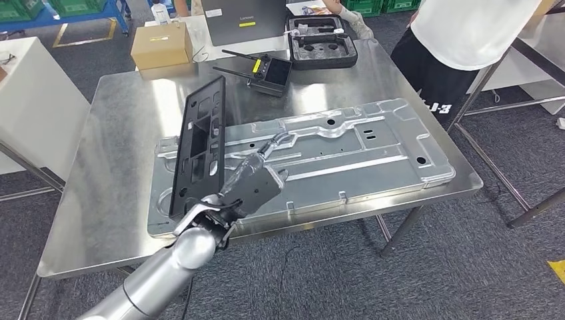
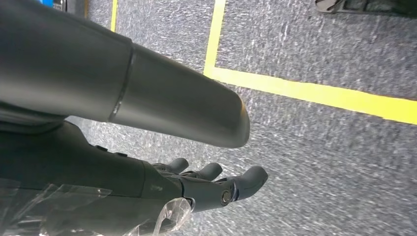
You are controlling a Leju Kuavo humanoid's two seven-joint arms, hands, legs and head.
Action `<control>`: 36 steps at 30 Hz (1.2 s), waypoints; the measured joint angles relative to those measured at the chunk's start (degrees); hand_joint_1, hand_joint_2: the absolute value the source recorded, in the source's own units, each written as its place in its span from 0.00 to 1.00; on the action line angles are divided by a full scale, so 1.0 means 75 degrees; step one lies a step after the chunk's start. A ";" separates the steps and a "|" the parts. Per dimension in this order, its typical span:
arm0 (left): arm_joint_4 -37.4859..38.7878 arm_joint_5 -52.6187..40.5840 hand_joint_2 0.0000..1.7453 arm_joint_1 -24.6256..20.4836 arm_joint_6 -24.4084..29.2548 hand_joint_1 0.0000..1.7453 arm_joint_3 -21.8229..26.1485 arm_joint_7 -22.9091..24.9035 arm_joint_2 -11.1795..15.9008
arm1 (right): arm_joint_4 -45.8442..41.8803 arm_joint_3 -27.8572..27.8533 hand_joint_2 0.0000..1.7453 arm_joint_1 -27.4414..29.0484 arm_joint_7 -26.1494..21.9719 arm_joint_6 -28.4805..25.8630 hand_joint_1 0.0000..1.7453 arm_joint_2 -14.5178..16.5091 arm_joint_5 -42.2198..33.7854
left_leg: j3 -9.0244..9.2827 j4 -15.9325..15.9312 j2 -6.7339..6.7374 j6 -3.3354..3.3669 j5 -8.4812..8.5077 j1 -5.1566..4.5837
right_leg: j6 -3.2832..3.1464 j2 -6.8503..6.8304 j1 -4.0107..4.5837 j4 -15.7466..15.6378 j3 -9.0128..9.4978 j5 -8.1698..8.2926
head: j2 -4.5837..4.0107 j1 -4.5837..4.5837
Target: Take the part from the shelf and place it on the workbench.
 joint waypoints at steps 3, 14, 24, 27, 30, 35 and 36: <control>-0.0566 0.0529 0.00 0.0464 -0.0007 0.00 -0.0085 -0.0347 0.0082 | 0.0000 -0.0002 0.00 0.0049 0.0050 -0.0051 0.00 -0.0005 -0.0135 | 0.0941 -0.1177 -0.0002 0.0238 0.0297 -0.0123 | -0.0023 0.0005 0.0071 0.0000 -0.0180 0.0168 | 0.0000 -0.0001; -0.1678 0.1256 0.00 0.2590 0.0144 0.00 -0.0098 -0.0855 0.0926 | 0.0003 -0.0149 0.00 0.0129 0.0506 -0.0036 0.00 -0.0125 -0.0581 | 0.1142 -0.2570 0.0045 0.0548 0.1343 -0.0196 | 0.0307 -0.0018 -0.0013 0.1631 -0.0660 -0.1234 | 0.0000 0.0007; -0.0309 0.3505 0.00 0.4201 0.0769 0.00 0.0042 -0.1865 0.1771 | 0.0004 -0.0239 0.00 0.0079 0.0243 -0.0148 0.00 -0.0194 -0.0791 | 0.0493 -0.2394 0.0080 0.0196 0.1948 -0.0165 | 0.0123 0.0003 -0.0005 -0.0277 0.1340 -0.0907 | -0.0001 0.0009; 0.0451 0.3146 0.00 0.4372 0.1399 0.00 -0.0168 -0.1120 0.1940 | 0.0009 -0.0254 0.00 0.0042 0.0291 -0.0142 0.00 -0.0177 -0.0793 | 0.0241 -0.1706 0.0053 0.0045 0.1178 -0.0110 | -0.0058 -0.0053 -0.0008 -0.0274 0.1104 -0.0671 | -0.0002 -0.0012; 0.1448 0.2925 0.00 0.4423 0.1671 0.00 -0.0460 -0.0776 0.2009 | 0.0009 -0.0256 0.00 0.0031 0.0364 -0.0127 0.00 -0.0180 -0.0747 | -0.0036 -0.0255 0.0050 -0.0029 0.0294 -0.0074 | -0.0115 -0.0070 0.0025 -0.0263 0.0728 -0.0389 | -0.0001 -0.0029; 0.2905 0.3374 0.00 0.4403 0.1413 0.00 -0.0745 -0.0264 0.2017 | 0.0009 -0.0256 0.00 0.0034 0.0455 -0.0096 0.00 -0.0155 -0.0702 | 0.1492 -0.1782 0.0049 0.0271 0.0844 -0.0166 | -0.0103 -0.0043 0.0127 -0.0257 0.0196 0.0058 | 0.0001 -0.0034; 0.3261 0.3688 0.00 0.4379 0.1189 0.00 -0.0750 -0.0061 0.1993 | 0.0009 -0.0256 0.00 0.0031 0.0492 -0.0091 0.00 -0.0143 -0.0674 | 0.1861 -0.2338 0.0045 0.0321 0.0774 -0.0197 | -0.0077 -0.0044 0.0130 -0.0270 0.0162 0.0138 | 0.0001 -0.0027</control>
